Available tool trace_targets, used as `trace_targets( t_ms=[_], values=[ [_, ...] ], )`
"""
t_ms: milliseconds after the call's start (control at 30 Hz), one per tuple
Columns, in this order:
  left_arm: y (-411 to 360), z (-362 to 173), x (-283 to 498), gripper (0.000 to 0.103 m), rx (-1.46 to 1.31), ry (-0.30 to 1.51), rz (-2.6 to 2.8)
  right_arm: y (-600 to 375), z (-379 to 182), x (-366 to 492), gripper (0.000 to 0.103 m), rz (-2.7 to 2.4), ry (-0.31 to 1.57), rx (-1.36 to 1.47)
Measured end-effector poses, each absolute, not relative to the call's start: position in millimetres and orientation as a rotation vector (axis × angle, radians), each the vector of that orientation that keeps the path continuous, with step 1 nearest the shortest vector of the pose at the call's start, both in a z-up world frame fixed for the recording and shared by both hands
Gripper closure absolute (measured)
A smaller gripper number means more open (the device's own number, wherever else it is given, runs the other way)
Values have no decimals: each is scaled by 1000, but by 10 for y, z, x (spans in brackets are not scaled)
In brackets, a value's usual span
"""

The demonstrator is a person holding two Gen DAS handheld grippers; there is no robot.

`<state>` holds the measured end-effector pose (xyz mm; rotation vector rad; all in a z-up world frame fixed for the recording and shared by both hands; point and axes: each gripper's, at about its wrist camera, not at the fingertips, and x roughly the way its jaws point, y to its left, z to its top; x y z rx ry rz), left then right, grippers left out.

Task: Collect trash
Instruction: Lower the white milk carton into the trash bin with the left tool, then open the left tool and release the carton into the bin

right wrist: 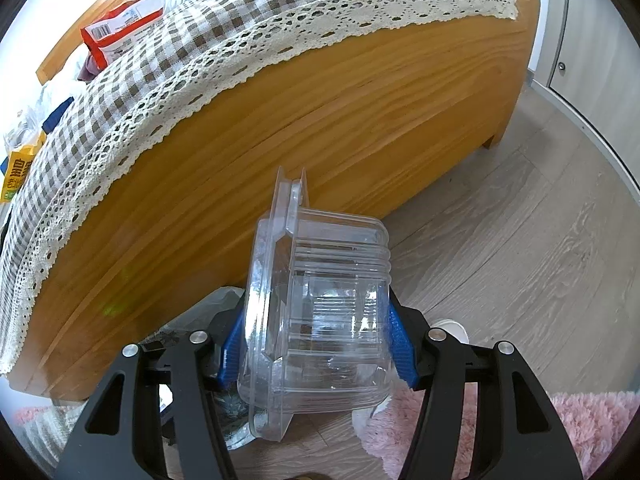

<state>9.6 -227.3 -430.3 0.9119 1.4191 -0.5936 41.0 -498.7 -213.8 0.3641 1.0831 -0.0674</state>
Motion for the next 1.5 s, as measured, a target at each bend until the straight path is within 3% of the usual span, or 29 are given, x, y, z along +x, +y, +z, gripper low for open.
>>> trace_targets(
  t_ms=[333,467,633,933,1267,1333,1400,1500],
  values=[
    [-2058,-4648,335,101,745,1555,-498,-4987,-2101,370,45,-54,1076,357],
    [-2138,-4726,256,101,756,1513,-484,-4963,-2081,358,45,-49,1073,354],
    [-2393,-4432,231,99,744,1364,-555,-4935,-2063,338,45,-50,1071,353],
    [-2554,-4721,450,101,865,1334,-447,-4931,-2091,368,45,-52,1076,351],
    [-2418,-4532,480,99,794,1328,-458,-4898,-2071,365,45,-29,1073,341],
    [-2385,-4386,433,84,773,1323,-456,-4887,-2057,350,45,-20,1069,335],
    [-2314,-4209,394,56,729,1301,-461,-4887,-2041,332,45,-13,1066,326],
    [-2316,-3939,302,34,671,1257,-460,-4898,-2018,297,45,2,1057,319]
  ],
)
